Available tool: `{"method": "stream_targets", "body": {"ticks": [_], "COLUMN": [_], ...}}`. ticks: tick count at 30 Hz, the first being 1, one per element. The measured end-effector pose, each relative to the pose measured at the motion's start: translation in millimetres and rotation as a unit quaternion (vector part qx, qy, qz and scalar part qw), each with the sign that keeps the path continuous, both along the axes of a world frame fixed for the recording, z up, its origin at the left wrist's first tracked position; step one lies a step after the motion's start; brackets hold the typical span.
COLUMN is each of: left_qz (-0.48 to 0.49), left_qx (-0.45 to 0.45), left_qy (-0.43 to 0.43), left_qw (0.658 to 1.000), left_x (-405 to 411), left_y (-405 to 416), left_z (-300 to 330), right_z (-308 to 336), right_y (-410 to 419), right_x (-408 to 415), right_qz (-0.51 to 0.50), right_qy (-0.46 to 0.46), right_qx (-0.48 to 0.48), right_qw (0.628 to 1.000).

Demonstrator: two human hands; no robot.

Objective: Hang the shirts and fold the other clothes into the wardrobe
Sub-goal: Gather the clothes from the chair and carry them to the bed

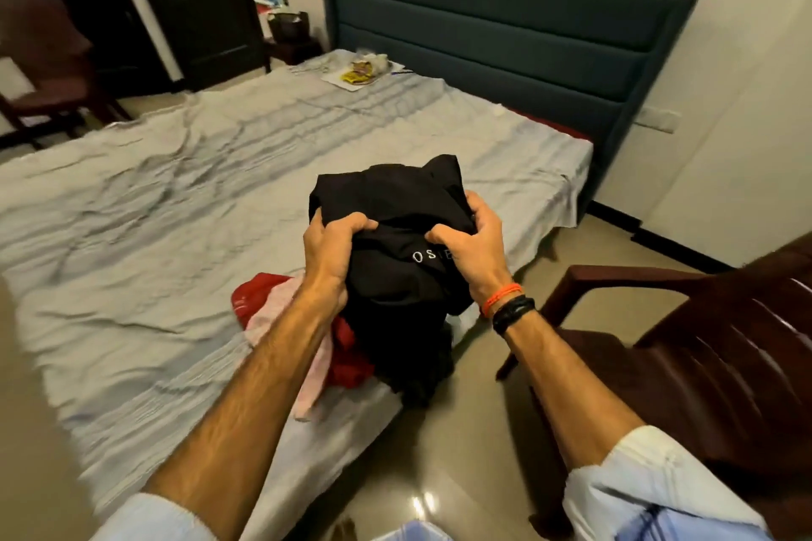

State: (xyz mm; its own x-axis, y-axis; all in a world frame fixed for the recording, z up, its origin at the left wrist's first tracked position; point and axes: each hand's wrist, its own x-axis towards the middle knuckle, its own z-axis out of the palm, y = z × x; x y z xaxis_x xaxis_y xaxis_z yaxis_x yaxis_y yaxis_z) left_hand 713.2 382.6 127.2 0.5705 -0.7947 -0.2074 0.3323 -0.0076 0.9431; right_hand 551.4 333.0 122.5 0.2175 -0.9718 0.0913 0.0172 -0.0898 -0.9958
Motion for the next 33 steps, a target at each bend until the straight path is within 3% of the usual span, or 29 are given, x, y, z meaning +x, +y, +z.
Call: {"method": "stream_targets", "body": {"ticks": [3, 11, 21, 26, 33], "left_qz": [0.032, 0.107, 0.145, 0.179, 0.120], "left_qx": [0.013, 0.096, 0.158, 0.117, 0.010], "left_qy": [-0.006, 0.017, 0.078, 0.118, 0.140], "left_qw": [0.999, 0.989, 0.974, 0.970, 0.983], "left_x": [58.0, 186.4, 235.7, 235.3, 191.5], "left_y": [7.6, 41.7, 30.6, -24.7, -167.9], "left_z": [-11.8, -76.5, -132.4, -120.9, -55.3], "right_z": [-9.3, -71.0, -113.2, -91.7, -20.7], "right_y": [0.1, 5.2, -27.3, -77.5, -213.6], "right_x": [57.3, 187.3, 254.9, 268.2, 222.1], "right_qz": [0.024, 0.118, 0.217, 0.159, 0.081], "right_qy": [0.010, 0.151, 0.229, 0.197, 0.069], "right_qx": [-0.005, 0.009, 0.017, -0.038, -0.089], "right_qw": [1.000, 0.981, 0.949, 0.967, 0.990]}}
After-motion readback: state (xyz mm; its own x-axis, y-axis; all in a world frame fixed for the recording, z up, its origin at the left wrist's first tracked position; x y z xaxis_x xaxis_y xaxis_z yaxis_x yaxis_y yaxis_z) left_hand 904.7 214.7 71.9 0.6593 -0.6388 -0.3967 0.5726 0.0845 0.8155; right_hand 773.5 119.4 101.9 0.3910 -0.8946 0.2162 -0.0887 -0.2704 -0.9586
